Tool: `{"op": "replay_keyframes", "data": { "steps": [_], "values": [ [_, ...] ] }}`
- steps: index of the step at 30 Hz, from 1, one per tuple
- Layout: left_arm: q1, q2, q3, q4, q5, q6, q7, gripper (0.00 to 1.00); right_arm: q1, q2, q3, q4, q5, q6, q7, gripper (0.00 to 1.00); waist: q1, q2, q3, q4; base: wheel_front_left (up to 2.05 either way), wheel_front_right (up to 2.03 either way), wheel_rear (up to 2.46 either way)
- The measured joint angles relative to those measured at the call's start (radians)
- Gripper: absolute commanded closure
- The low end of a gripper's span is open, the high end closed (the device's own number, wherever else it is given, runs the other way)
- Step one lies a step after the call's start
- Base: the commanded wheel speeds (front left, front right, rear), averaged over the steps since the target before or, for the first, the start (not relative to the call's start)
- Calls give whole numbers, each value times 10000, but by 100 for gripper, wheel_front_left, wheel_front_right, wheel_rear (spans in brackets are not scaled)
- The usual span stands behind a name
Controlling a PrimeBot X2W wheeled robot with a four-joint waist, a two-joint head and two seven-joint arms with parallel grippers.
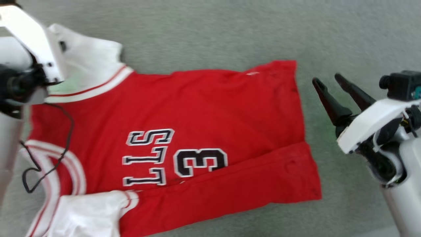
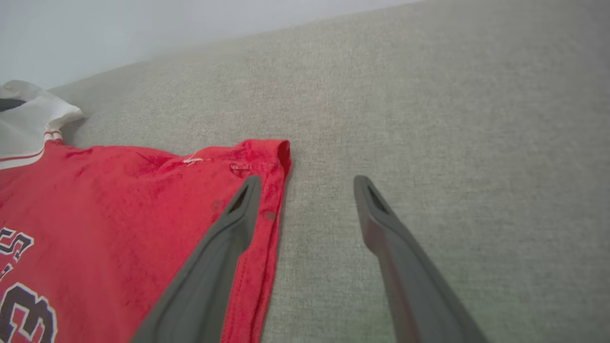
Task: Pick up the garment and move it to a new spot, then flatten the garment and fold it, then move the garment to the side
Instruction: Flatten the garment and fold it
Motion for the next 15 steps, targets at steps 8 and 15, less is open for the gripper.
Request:
{"op": "replay_keyframes", "data": {
  "steps": [8, 15],
  "values": [
    [-54, -731, -322, -422, 224, -382, -1049, 100, -1439, -550, 401, 1662, 719, 0, 3007, 0, 0, 0, -399, 1216, 0, 0, 0],
    [-105, -1043, -535, -825, 407, -594, -1574, 100, -2653, -640, 679, 3118, 683, 0, 4594, 0, 0, 0, -237, 1930, 0, 0, 0]
  ]
}}
